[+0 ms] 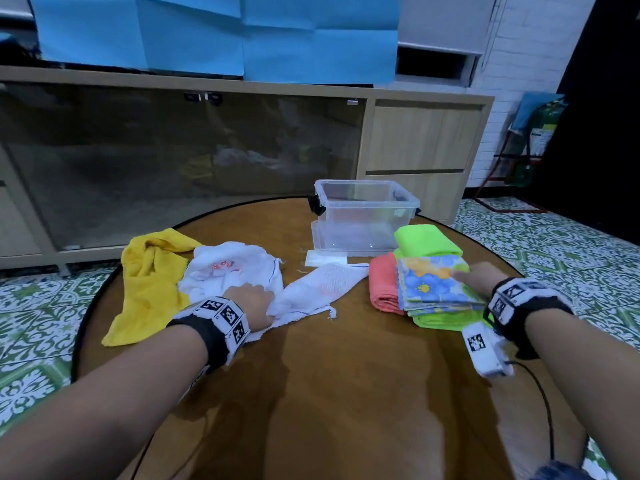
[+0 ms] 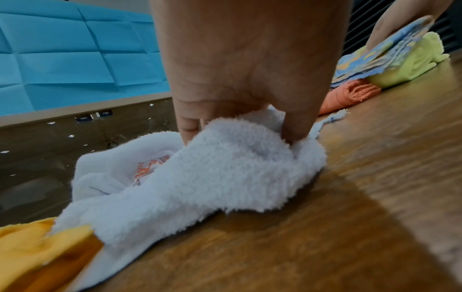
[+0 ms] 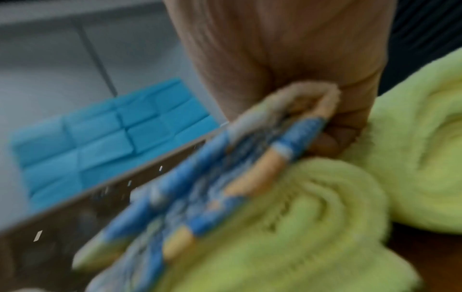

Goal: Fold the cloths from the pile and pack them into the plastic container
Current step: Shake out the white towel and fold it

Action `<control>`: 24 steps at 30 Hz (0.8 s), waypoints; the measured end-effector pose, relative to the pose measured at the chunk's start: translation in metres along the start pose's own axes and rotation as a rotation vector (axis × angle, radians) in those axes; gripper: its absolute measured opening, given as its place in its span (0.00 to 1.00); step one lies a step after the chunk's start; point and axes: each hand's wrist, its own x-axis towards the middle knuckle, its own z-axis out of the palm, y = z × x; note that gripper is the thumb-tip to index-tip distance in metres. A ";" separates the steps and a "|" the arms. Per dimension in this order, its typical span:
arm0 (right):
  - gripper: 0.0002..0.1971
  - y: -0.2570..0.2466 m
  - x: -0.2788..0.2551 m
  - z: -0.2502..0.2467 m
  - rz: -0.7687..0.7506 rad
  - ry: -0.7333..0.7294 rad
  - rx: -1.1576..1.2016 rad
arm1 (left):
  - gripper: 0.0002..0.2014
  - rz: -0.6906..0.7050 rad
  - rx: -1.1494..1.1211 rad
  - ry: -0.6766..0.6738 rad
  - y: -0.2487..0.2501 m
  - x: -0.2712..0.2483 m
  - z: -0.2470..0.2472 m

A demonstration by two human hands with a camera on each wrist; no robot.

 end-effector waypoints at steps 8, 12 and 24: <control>0.16 -0.007 0.005 -0.004 -0.005 0.112 0.109 | 0.23 0.009 0.017 0.008 -0.002 0.006 0.006; 0.16 0.008 0.002 0.007 0.066 0.192 -0.030 | 0.22 0.008 0.023 0.017 -0.001 0.006 0.006; 0.39 -0.012 -0.007 0.058 -0.147 -0.049 -0.491 | 0.22 -0.011 0.011 -0.034 0.002 0.011 0.006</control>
